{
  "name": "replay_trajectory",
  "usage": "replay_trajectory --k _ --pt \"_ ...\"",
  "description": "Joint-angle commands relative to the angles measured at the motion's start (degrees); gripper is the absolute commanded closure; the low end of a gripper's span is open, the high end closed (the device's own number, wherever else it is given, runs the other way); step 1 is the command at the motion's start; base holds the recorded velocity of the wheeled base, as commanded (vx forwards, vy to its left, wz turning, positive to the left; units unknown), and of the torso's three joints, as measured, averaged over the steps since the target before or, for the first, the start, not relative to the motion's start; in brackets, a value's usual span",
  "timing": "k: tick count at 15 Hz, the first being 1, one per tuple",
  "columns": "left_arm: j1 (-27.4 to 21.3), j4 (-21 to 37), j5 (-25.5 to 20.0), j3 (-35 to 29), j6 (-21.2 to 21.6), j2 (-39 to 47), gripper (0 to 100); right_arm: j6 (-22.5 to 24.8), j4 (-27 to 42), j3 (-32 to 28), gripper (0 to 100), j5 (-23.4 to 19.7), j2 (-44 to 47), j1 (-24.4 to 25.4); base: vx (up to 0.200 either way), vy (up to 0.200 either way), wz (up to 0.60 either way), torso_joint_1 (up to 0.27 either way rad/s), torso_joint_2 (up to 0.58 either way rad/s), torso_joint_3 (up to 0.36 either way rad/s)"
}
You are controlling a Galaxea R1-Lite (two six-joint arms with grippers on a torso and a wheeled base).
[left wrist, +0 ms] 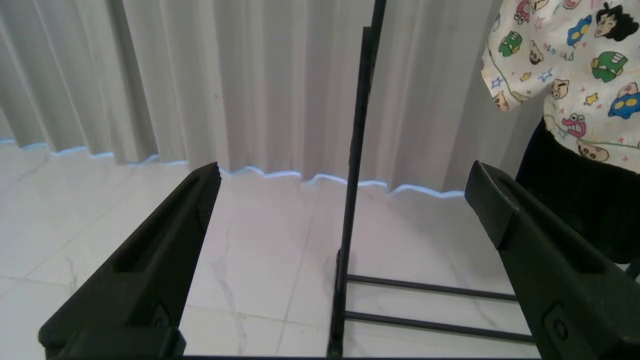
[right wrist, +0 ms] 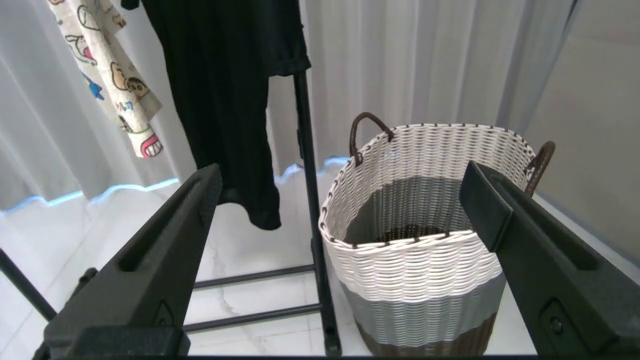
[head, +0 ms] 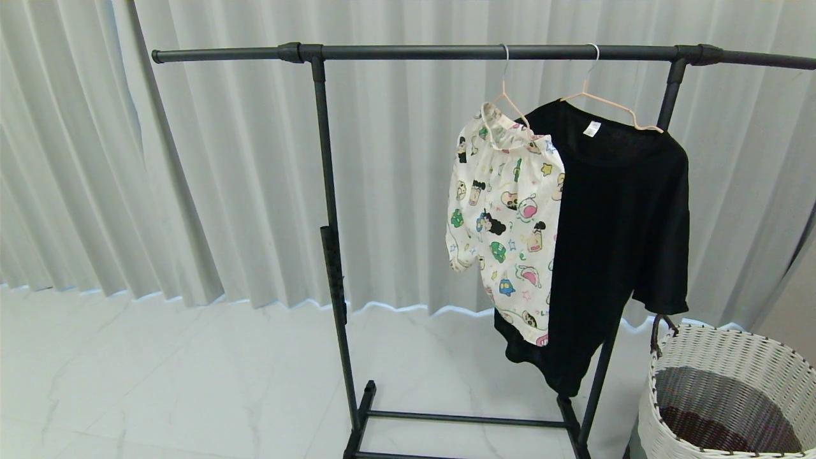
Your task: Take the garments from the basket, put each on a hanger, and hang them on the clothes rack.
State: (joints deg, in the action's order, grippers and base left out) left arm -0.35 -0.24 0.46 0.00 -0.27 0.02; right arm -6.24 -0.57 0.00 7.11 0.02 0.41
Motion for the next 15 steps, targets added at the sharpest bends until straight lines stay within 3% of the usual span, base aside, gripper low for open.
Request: replay_trajectory --k 1,15 --pt "0.0 0.0 0.1 0.0 0.0 0.0 0 0.0 0.0 0.0 0 0.0 0.0 0.0 0.0 0.0 0.0 0.0 0.0 0.0" --pt "0.0 0.0 0.1 0.0 -0.1 0.0 0 0.0 0.0 0.0 0 0.0 0.0 0.0 0.0 0.0 0.0 0.0 0.0 0.0"
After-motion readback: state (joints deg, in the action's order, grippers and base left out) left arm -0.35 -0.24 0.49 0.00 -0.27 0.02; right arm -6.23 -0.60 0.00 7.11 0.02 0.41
